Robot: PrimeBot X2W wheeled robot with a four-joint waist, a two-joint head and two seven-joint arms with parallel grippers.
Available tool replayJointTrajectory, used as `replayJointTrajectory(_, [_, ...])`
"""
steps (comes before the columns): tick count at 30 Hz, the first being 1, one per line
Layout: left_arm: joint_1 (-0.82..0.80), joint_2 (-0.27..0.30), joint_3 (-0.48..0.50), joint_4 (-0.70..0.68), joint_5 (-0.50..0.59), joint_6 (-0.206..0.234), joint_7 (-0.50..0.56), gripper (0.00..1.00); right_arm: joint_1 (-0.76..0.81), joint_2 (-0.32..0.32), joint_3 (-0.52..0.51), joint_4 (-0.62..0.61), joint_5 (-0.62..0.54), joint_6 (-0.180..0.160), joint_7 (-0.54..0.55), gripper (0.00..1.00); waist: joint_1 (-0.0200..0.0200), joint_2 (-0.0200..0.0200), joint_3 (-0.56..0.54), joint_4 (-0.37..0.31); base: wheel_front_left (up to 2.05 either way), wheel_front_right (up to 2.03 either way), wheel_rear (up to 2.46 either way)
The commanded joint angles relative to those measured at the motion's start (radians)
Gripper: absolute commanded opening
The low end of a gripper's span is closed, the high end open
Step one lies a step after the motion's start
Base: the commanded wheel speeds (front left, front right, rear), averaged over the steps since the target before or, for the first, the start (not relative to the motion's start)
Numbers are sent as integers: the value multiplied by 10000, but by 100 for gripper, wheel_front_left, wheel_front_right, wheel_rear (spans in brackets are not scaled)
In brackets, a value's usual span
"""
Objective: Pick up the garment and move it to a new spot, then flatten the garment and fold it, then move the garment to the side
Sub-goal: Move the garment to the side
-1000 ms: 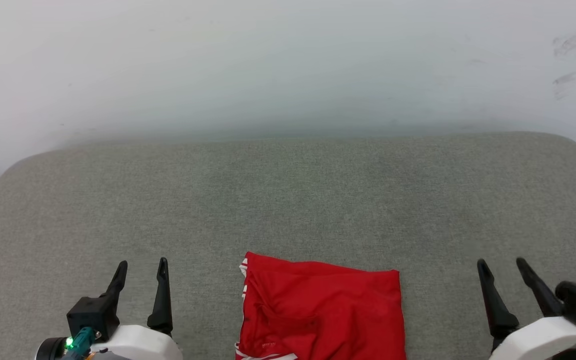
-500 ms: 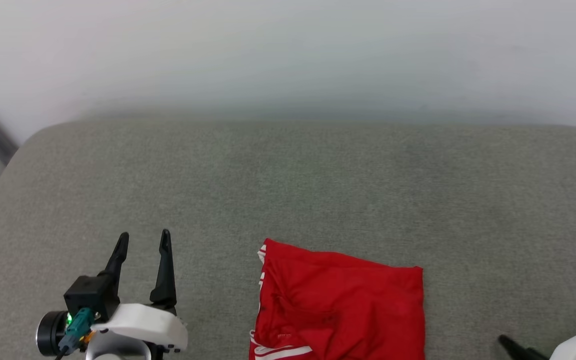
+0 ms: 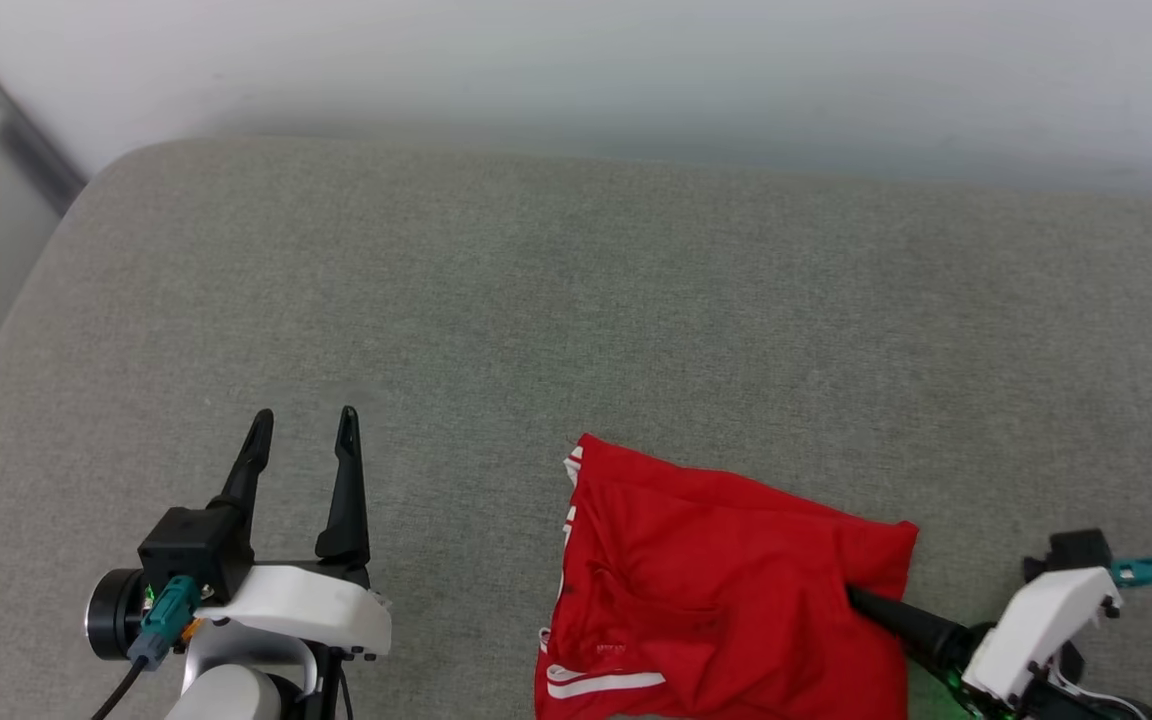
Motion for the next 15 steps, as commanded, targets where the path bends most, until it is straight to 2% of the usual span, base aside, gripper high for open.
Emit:
replayJointTrajectory(1, [-97,-55,38,37,99,-61,-65,100,-85,120,405,345,34,-20,-121,100,-1,0,82,89,0,0,0])
replayJointTrajectory(2, [-120,-67,51,36,116,-81,-67,100,-122,121,560,418,22,-20,-223,92,-1,0,97,101,0,0,0])
replayJointTrajectory(3, [-129,-84,47,50,133,-95,-66,100,-148,103,700,488,-9,-20,-289,42,-1,0,93,116,0,0,0])
replayJointTrajectory(4, [-118,-107,30,67,170,-124,-66,100,-157,46,818,537,-22,-21,-350,11,-1,0,77,130,0,0,0])
replayJointTrajectory(5, [-101,-114,33,80,190,-148,-66,100,-171,-29,914,554,-42,-20,-435,0,-1,0,52,133,0,0,0])
replayJointTrajectory(11, [112,-162,25,208,278,-250,-67,100,-137,-568,1469,244,-245,-14,-890,0,-1,0,-271,-16,0,0,0])
replayJointTrajectory(15, [280,-20,-27,243,395,-256,-64,100,-125,-1282,1934,140,-1382,-15,-1440,0,-1,0,-553,-414,0,0,0])
